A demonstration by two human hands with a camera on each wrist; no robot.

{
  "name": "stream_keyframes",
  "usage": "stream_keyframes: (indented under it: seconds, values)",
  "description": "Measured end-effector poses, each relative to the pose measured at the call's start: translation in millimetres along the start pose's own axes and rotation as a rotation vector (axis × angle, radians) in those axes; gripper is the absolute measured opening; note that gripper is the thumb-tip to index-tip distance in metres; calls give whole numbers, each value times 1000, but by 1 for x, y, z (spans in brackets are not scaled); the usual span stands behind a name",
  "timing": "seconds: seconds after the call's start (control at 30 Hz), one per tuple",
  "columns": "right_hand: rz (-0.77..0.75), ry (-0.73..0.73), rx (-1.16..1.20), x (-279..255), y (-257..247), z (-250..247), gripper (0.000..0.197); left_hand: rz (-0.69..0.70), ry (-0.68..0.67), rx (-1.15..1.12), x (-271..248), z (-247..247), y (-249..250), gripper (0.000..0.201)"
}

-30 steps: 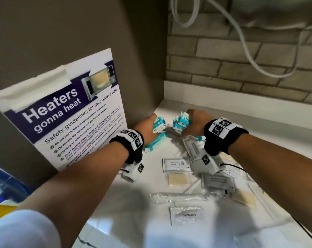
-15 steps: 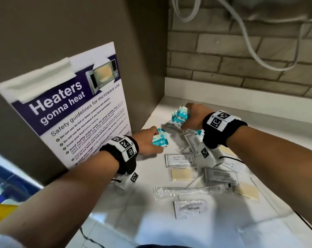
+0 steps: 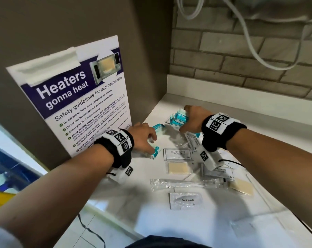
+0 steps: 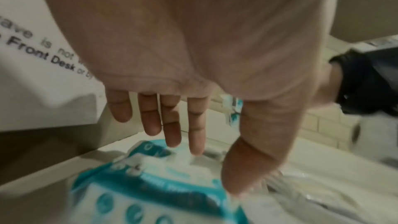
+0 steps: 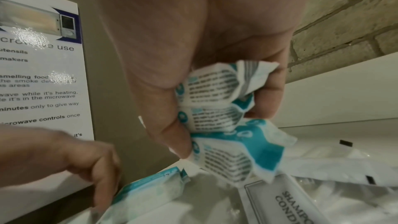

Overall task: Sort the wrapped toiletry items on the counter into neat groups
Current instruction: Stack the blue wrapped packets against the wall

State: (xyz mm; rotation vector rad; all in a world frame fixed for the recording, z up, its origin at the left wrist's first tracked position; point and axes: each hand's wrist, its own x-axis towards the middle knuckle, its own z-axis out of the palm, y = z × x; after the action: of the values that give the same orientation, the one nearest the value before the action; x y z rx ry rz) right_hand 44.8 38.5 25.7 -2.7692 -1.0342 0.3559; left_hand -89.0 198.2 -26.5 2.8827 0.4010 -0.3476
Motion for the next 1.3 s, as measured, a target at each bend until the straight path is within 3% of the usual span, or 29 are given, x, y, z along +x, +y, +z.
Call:
stream_keyframes:
  seconds: [0.13,0.3,0.43,0.53,0.63,0.8,0.93,1.03,1.3]
  values:
    - [2,-14,29,2,4,2,73,-75,182,-160,30,-11,6,38]
    - [6,-32,73,6,11,-1,74,-202,20,-87,64,-8,11,78]
    - [8,-21,76,10,19,-3,70,-218,51,-104,80,-10,12,87]
    - [25,-18,85,14,22,-4,65,-251,101,-149,80,-14,13,72]
    - [39,-15,91,16,24,-6,61,-285,52,-76,77,-11,9,53]
    - [59,18,112,19,26,-10,59,-288,62,39,75,-6,5,57]
    - [77,40,118,20,33,-14,55,-235,73,46,81,-20,16,53]
    - [96,69,133,22,40,-19,55,-101,84,-12,94,-27,34,48]
    - [109,120,124,33,56,-40,42,126,-171,147,100,-5,91,73]
